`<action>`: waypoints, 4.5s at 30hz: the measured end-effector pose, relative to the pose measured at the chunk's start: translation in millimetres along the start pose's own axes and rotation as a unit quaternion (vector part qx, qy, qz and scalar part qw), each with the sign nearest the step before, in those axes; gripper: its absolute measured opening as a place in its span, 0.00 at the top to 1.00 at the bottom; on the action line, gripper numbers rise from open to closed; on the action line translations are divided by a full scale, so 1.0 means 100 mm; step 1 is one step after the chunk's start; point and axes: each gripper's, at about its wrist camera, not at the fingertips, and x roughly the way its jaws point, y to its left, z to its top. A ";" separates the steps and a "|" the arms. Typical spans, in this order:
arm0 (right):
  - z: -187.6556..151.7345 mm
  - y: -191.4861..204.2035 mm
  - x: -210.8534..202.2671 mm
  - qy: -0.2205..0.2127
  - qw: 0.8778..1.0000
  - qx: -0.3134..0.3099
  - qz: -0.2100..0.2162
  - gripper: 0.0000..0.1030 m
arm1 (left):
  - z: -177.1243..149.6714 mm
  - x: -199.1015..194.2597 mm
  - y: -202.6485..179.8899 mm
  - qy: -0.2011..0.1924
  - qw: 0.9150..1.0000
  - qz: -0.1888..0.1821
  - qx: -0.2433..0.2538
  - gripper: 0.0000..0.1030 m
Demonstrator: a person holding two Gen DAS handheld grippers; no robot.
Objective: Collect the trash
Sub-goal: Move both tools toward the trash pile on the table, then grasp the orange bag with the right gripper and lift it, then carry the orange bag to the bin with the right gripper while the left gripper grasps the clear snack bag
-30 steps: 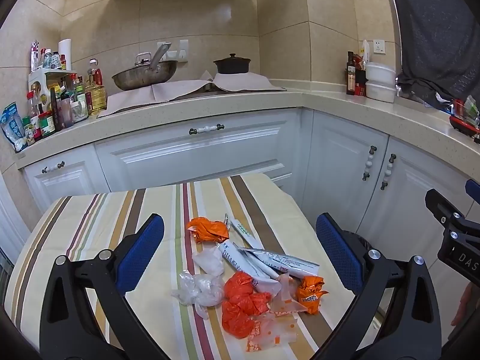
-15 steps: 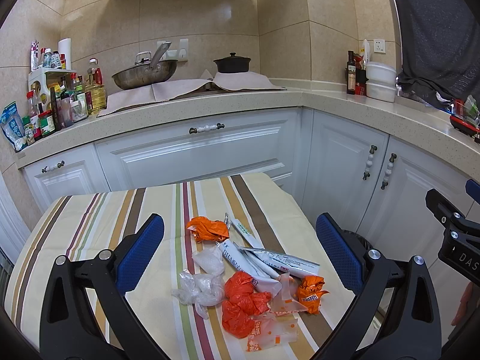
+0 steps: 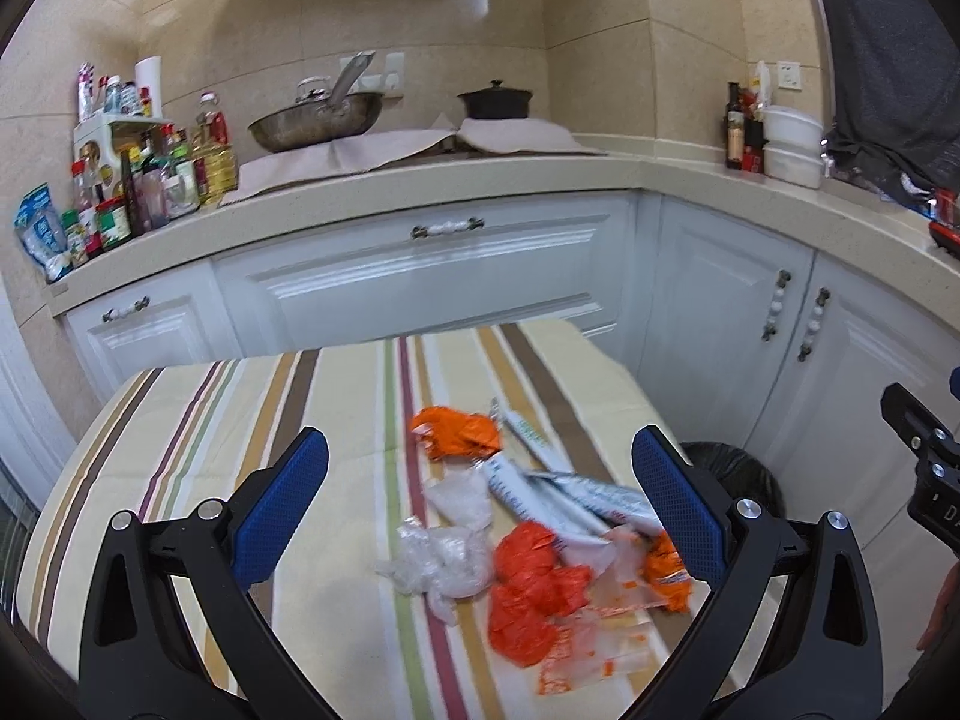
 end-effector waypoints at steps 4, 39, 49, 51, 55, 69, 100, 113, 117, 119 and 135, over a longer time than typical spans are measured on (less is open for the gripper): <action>-0.19 0.17 0.18 0.028 0.999 -0.014 0.027 0.06 | -0.14 0.09 0.18 0.020 0.999 0.026 -0.006 0.04; -0.89 0.80 0.78 0.155 0.972 -0.033 0.175 0.43 | -0.65 0.43 0.45 0.098 0.994 0.045 -0.014 0.04; -0.91 0.79 0.79 0.161 0.964 -0.021 0.211 0.57 | -0.67 0.42 0.37 0.099 0.994 0.040 -0.007 0.04; -0.90 0.77 0.79 0.165 0.963 -0.012 0.212 0.57 | -0.67 0.42 0.37 0.100 0.994 0.039 -0.008 0.04; -0.91 0.77 0.82 0.169 0.962 -0.007 0.216 0.56 | -0.67 0.42 0.36 0.101 0.994 0.037 -0.008 0.04; -0.76 0.45 0.55 0.120 0.975 -0.007 0.187 0.58 | -0.67 0.25 0.03 0.088 0.996 0.010 0.008 0.04; -0.82 -0.06 0.35 0.088 0.984 0.020 0.155 0.58 | -0.98 0.18 -0.57 0.129 0.989 -0.044 0.053 0.78; -0.74 -0.05 0.27 0.074 0.987 0.009 0.140 0.58 | -0.80 -0.07 -0.43 0.090 0.994 -0.051 0.038 0.81; -0.70 -0.11 0.26 0.067 0.989 0.012 0.134 0.58 | -0.71 -0.13 -0.42 0.076 0.995 -0.053 0.034 0.81; -0.67 -0.14 0.25 0.064 0.989 0.014 0.131 0.58 | -0.67 -0.14 -0.42 0.071 0.996 -0.051 0.033 0.81; -0.55 -0.42 0.37 0.053 0.994 0.023 0.094 0.58 | -0.28 -0.01 -0.64 0.037 0.997 -0.059 0.037 0.82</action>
